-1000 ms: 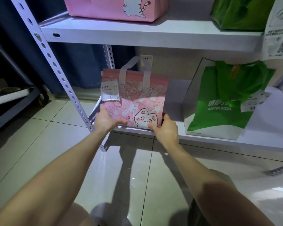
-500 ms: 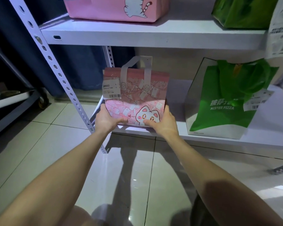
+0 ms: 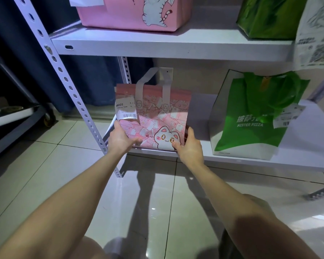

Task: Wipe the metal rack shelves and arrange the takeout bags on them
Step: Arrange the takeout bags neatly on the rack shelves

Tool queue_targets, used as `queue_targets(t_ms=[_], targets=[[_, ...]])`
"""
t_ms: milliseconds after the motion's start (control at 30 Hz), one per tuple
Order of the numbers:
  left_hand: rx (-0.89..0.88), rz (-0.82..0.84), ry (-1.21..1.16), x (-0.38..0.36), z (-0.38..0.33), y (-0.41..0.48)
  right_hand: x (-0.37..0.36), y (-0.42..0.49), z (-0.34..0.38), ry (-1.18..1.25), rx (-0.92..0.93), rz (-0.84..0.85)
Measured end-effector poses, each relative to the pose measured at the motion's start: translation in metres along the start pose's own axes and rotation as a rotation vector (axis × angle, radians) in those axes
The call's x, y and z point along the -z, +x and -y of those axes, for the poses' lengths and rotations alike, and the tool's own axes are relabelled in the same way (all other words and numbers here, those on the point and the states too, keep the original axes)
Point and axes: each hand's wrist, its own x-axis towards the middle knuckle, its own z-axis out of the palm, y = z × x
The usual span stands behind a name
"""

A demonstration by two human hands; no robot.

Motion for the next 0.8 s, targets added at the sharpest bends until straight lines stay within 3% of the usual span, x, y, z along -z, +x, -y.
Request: queue_targets(t_ms=[167, 367, 633, 733, 800], targets=[[-0.002, 0.062, 0.002, 0.007, -0.001, -0.002, 0.008, -0.001, -0.002, 0.011, -0.004, 0.046], [0.025, 0.152, 0.231, 0.028, 0.004, -0.006, 0.022, -0.01, -0.016, -0.009, 0.065, 0.038], [-0.07, 0.336, 0.537, 0.032, -0.005, -0.034, 0.049, -0.018, -0.037, -0.146, 0.104, 0.119], [0.041, 0.317, 0.53, 0.037, 0.0, -0.043, 0.054, -0.018, -0.041, -0.185, 0.115, 0.147], [0.022, 0.267, 0.516, 0.04, 0.003, -0.046, 0.055, -0.017, -0.039, -0.198, 0.129, 0.135]])
